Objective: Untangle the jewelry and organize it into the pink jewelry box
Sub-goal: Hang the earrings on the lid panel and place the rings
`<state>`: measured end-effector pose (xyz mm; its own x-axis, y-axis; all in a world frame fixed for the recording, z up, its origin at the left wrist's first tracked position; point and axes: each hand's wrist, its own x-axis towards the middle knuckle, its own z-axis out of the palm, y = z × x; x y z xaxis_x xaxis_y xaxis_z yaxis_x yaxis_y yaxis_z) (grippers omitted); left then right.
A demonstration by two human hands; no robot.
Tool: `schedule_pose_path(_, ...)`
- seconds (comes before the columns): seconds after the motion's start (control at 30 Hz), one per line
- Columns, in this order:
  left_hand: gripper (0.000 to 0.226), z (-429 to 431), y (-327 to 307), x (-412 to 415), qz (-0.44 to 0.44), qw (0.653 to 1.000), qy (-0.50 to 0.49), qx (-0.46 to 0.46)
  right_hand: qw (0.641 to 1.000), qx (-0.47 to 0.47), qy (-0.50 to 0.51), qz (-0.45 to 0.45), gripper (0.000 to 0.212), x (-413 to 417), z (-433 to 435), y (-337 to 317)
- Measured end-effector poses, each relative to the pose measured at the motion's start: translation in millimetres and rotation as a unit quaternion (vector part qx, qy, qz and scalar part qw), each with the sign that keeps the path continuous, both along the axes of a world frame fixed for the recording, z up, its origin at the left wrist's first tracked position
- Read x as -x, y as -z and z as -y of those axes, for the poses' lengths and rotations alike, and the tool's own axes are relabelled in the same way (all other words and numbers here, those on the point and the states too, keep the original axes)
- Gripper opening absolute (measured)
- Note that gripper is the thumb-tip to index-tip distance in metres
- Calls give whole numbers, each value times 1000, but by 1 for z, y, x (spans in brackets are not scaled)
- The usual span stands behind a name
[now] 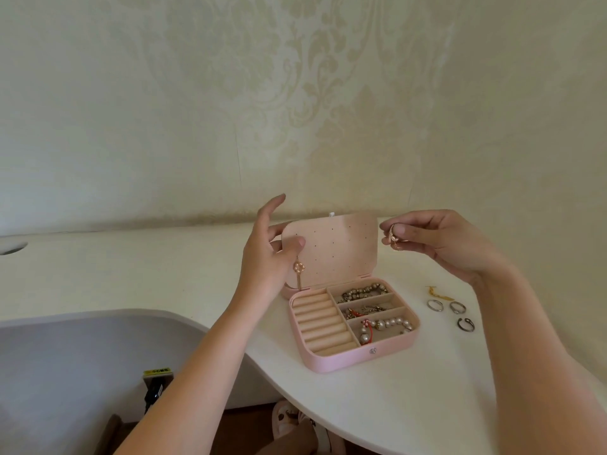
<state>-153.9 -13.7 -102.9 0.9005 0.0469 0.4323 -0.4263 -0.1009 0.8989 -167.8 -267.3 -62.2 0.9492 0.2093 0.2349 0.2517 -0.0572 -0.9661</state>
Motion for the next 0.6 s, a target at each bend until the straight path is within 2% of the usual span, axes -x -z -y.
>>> schedule_pose_path(0.17, 41, 1, 0, 3, 11, 1000, 16, -23, 998, -63, -24, 0, 40, -2, -18, 0)
schedule_pose_path(0.3, 43, -1, -3, 5, 25, 999, 4, -42, 996, -74, -31, -31, 19, 0, -38, 3)
schedule_pose_path(0.4, 37, 0, 1, 4, 40, 996, 1, -75, 994, -89, -43, -51, 15, 2, -51, 5)
schedule_pose_path(0.53, 8, 1, 1, 4, 32, 992, 28, -119, 998, -26, -4, -50, 10, 6, -67, 11)
schedule_pose_path(0.6, 12, 2, -2, 7, 13, 992, 49, -116, 999, 26, 19, -33, 16, 8, -74, 13)
